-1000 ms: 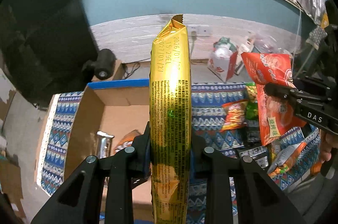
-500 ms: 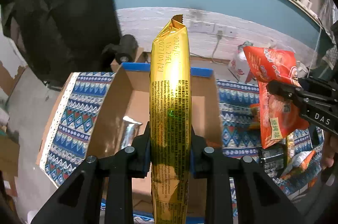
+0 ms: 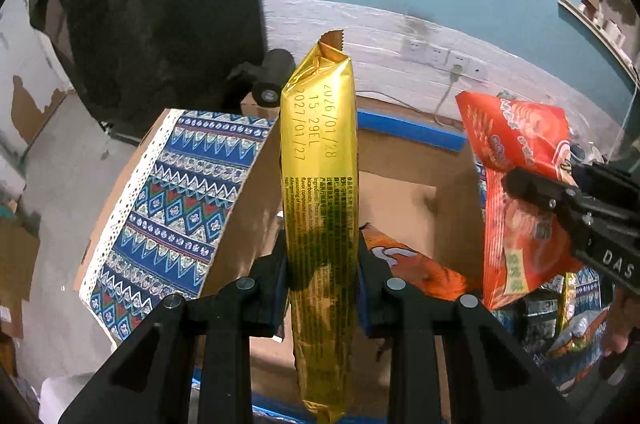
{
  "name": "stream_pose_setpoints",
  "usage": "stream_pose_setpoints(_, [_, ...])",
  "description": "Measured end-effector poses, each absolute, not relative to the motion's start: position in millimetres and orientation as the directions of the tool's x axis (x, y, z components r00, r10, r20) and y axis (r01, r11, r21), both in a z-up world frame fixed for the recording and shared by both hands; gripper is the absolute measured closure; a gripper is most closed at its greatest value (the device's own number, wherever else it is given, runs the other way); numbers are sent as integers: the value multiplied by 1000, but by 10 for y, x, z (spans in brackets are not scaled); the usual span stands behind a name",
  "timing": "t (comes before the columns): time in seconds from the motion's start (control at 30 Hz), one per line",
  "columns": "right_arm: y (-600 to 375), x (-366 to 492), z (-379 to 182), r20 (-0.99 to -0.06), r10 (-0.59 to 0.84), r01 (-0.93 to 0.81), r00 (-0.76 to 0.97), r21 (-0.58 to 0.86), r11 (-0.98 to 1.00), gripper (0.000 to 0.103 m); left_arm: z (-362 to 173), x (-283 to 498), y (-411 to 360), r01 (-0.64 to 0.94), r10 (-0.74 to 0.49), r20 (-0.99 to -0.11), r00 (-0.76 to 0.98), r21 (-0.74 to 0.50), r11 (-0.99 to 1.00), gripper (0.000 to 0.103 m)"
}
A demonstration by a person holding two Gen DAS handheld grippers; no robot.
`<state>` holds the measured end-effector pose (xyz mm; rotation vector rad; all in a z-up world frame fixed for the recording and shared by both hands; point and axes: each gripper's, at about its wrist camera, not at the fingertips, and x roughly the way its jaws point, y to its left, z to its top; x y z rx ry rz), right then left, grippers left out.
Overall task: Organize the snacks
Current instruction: 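Carry the red bag with the right tool while the left tool carries the gold pack to the box, then open the right tool over the box while the left tool releases the gold pack inside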
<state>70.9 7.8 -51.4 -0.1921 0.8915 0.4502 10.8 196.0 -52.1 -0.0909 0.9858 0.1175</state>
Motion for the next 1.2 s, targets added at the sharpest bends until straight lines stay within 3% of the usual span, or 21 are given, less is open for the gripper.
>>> stream_pose_setpoints(0.13, [234, 724, -560, -791, 314, -474, 525, 34, 880, 73, -580, 127, 2036, -161, 82, -844, 530, -5, 987, 72])
stream_pose_setpoints(0.27, [358, 758, -614, -798, 326, -489, 506, 46, 871, 73, -596, 114, 2072, -180, 118, -846, 519, 27, 983, 51])
stream_pose_setpoints(0.47, [481, 828, -701, -810, 332, -494, 484, 61, 868, 73, -566, 77, 2138, -197, 129, -847, 516, 29, 980, 40])
stream_pose_setpoints(0.73, [606, 906, -811, -829, 352, -512, 434, 94, 854, 69, -529, 38, 2166, -205, 127, -847, 517, 22, 979, 38])
stream_pose_setpoints(1.03, [546, 849, -760, -826, 349, -495, 443, 99, 863, 42, -479, 24, 2060, -172, 104, -842, 529, 14, 985, 35])
stream_pose_setpoints(1.2, [435, 779, -670, -817, 351, -493, 458, 95, 865, 38, -466, 21, 1958, -146, 90, -842, 531, 13, 989, 35])
